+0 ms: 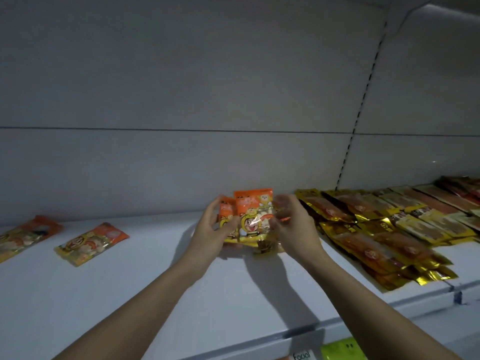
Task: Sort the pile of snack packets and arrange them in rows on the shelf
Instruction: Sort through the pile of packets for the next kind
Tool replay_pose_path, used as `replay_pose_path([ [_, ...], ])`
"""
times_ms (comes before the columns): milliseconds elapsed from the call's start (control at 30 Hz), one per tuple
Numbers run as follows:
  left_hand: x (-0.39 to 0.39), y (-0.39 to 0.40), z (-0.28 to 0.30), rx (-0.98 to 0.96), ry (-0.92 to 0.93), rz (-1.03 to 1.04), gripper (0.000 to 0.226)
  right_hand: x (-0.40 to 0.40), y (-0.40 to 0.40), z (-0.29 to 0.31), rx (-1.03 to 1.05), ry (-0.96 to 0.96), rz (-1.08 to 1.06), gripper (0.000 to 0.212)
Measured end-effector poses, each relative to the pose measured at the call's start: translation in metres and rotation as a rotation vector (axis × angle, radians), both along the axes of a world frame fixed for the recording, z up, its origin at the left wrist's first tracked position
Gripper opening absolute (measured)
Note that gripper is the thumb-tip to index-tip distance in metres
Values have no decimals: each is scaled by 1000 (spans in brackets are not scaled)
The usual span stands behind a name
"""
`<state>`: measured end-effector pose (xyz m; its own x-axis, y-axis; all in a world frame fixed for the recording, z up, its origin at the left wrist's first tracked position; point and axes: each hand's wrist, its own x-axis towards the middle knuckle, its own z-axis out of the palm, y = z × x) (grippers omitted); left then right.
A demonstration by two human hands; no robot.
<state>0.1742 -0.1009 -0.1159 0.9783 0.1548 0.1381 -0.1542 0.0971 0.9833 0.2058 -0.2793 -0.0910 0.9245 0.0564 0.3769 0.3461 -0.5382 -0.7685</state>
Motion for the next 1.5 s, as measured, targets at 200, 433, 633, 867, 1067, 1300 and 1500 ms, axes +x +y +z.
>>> replay_pose_path([
  [200, 47, -4, 18, 66, 29, 125, 38, 70, -44, 21, -184, 125, -155, 41],
  [433, 92, -23, 16, 228, 87, 221, 47, 142, -51, 13, -529, 196, 26, 22],
  [633, 110, -39, -6, 347, 166, 245, 39, 162, -48, -1, -925, 146, 110, 32],
  [867, 112, -49, -11, 1070, 307, 345, 43, 164, -35, 21, -680, -157, 85, 17],
  [1067, 80, -5, 19, 1072, 346, 457, 43, 130, 46, 48, -524, -6, 296, 13],
  [1300, 7, 122, 21, 1039, 408, 642, 28, 82, 160, 29, -558, 134, 547, 19],
  [1500, -66, 234, -7, 995, 465, 803, 21, 39, 244, -14, -563, 256, 557, 20],
])
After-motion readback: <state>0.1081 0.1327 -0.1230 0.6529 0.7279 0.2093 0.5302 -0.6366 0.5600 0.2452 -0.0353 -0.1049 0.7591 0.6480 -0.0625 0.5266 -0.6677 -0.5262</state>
